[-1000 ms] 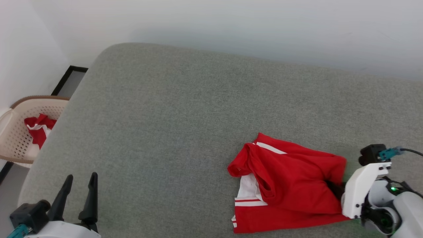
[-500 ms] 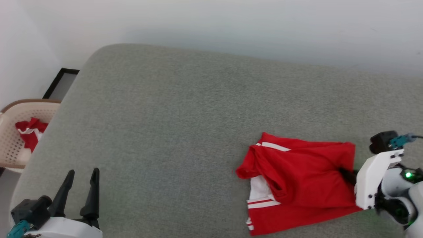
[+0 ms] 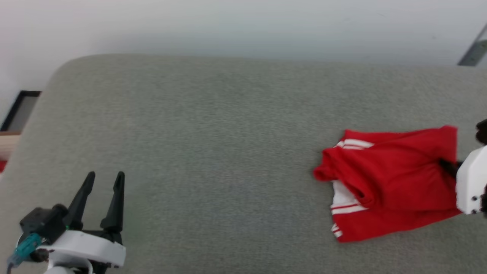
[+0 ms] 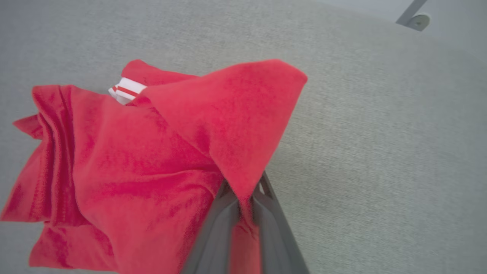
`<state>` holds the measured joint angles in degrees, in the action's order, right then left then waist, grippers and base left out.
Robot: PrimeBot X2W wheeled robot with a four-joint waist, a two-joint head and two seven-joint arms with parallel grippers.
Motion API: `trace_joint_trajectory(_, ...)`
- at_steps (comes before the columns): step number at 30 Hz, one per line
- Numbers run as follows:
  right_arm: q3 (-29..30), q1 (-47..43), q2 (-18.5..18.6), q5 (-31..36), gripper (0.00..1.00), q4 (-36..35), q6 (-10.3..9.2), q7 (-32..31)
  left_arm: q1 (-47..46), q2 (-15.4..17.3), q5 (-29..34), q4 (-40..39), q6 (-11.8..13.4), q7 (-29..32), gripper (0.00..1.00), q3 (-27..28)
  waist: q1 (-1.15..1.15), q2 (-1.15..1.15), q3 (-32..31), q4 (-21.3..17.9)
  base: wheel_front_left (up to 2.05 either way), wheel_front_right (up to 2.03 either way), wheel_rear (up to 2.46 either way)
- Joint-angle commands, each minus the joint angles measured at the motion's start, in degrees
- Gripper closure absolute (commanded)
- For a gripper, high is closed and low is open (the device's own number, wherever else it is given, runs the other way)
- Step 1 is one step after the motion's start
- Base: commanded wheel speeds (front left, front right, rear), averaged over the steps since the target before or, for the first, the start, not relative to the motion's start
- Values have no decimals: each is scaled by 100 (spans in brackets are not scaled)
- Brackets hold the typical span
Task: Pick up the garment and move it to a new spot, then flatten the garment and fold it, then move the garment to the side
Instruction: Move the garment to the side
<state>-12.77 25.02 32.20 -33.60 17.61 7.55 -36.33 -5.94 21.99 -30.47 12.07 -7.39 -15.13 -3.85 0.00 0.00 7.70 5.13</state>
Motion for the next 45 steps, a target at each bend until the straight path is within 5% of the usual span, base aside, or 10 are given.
trace_joint_trajectory(1, 114, 90, 94, 94, 100, -85, -13, -44, -107, 16, 38, -35, -12, 4, 0, -58, 0, 0, 221, -376, 0, 0, 0)
trace_joint_trajectory(21, 431, 1029, 809, 705, 100, 190, -13, 687, -1125, 545, -131, -228, -12, 5, 0, -810, 0, 0, 1314, -1560, 0, 0, 0)
trace_joint_trajectory(31, 531, 1529, 1207, 1245, 100, 780, -14, 1283, -1634, 772, -227, -266, -12, 4, 0, -1227, 0, 0, 1763, -1696, 0, 0, 0)
trace_joint_trajectory(45, 804, 1918, 981, 2894, 100, 1628, -14, 1631, -1816, 886, -372, -277, -12, 5, 0, -1372, 0, 0, 2052, -1575, 0, 0, 0)
